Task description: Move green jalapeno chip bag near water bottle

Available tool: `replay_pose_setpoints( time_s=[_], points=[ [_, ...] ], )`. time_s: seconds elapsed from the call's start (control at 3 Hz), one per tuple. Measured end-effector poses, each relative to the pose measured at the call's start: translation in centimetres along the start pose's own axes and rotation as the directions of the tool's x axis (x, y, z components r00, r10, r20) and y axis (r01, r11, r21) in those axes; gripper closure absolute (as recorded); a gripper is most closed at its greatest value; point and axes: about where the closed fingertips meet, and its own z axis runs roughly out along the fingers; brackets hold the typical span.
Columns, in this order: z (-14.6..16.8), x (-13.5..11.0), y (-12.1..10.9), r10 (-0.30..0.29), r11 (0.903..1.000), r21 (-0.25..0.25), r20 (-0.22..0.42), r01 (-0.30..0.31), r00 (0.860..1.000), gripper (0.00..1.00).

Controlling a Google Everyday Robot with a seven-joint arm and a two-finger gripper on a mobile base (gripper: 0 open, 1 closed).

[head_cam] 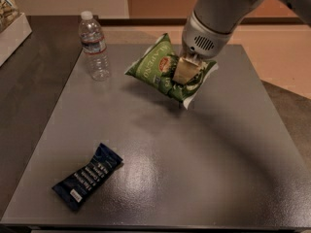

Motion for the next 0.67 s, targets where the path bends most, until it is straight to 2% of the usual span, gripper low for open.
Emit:
replay_pose_setpoints(
  time_s=[0.33, 0.67],
  points=[
    [1.8, -2.8, -0.4, -0.047, 0.9986, -0.024, 0.005, 0.048, 0.999, 1.0],
    [3.3, -5.1, -0.8, -0.075, 0.9965, -0.038, -0.003, 0.075, 0.997, 0.82]
  ],
)
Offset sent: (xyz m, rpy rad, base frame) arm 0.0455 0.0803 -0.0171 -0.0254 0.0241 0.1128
